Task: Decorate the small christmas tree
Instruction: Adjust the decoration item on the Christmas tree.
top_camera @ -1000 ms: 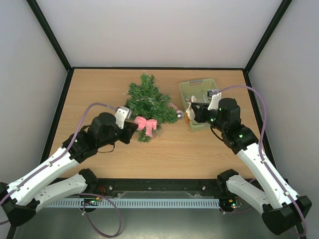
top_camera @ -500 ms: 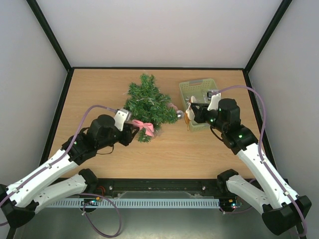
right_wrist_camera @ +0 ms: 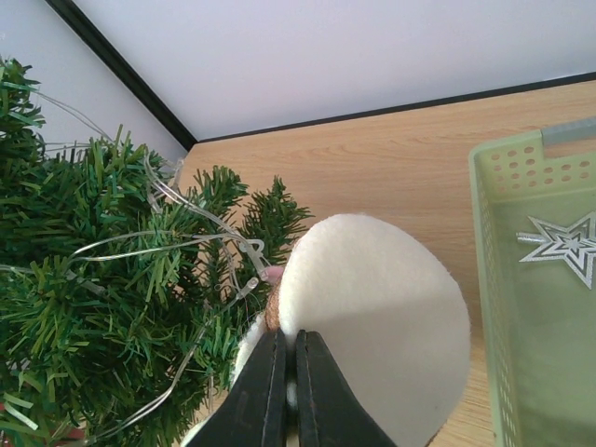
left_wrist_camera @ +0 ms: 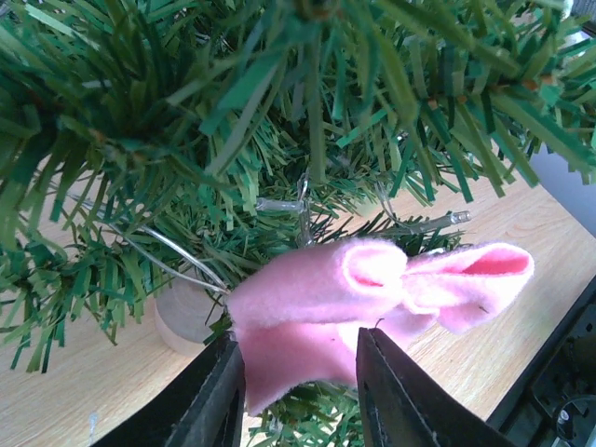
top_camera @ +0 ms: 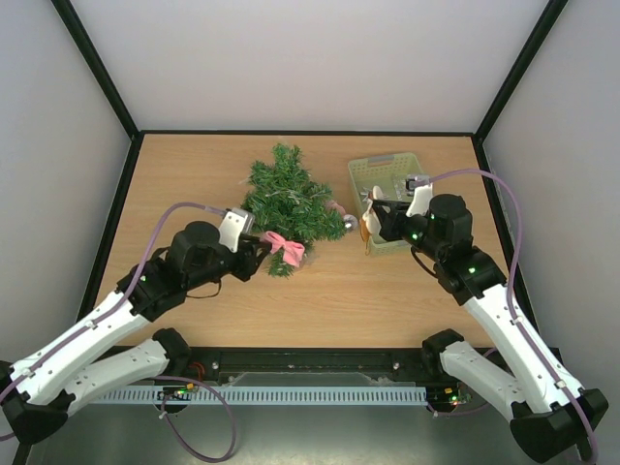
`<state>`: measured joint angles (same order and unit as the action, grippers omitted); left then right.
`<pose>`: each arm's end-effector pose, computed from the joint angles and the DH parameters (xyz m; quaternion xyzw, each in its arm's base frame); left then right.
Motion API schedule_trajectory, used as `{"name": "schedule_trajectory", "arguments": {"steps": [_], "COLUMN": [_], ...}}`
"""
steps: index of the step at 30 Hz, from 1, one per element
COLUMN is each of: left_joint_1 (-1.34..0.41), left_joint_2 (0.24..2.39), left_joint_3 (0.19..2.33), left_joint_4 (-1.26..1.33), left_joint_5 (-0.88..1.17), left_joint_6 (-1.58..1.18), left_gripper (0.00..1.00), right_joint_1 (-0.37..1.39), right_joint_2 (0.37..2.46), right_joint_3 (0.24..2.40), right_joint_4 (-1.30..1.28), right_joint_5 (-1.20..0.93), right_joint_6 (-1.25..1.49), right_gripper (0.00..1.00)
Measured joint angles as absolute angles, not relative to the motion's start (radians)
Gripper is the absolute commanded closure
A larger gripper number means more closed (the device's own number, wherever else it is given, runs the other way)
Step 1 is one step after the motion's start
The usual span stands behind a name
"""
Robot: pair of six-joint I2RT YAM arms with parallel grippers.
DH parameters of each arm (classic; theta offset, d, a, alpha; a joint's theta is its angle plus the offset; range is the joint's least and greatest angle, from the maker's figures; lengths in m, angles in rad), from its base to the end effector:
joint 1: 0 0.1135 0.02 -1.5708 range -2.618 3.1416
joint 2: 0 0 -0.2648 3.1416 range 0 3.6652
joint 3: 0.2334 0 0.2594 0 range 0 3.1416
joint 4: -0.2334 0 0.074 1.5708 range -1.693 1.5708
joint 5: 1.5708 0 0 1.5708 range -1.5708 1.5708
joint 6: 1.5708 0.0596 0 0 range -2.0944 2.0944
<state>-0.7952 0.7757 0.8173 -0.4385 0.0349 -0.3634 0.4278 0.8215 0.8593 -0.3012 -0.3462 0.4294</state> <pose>0.1412 -0.1470 0.3177 0.1878 0.8111 -0.3153 0.4554 0.1874 0.1077 0.3430 -0.1041 0.7821 0.3733 0.4880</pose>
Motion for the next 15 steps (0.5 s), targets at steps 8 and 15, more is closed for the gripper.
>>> {"name": "schedule_trajectory", "arguments": {"steps": [8,15], "left_joint_1": [-0.795,-0.795], "left_joint_2": [0.828,0.843], "left_joint_3": [0.840,0.875], "left_joint_4": [-0.416,-0.405], "left_joint_5": [0.033,0.007], "left_joint_6": [-0.358,-0.359], "left_gripper": [0.69,0.71], "right_joint_1": [0.428,0.428], "right_joint_2": [0.815,0.791], "right_joint_3": [0.859,0.859], "right_joint_4": [-0.301,-0.295], "right_joint_5": [-0.377,-0.414], "right_joint_6": [0.429,0.437], "right_gripper": [0.98,0.98]}}
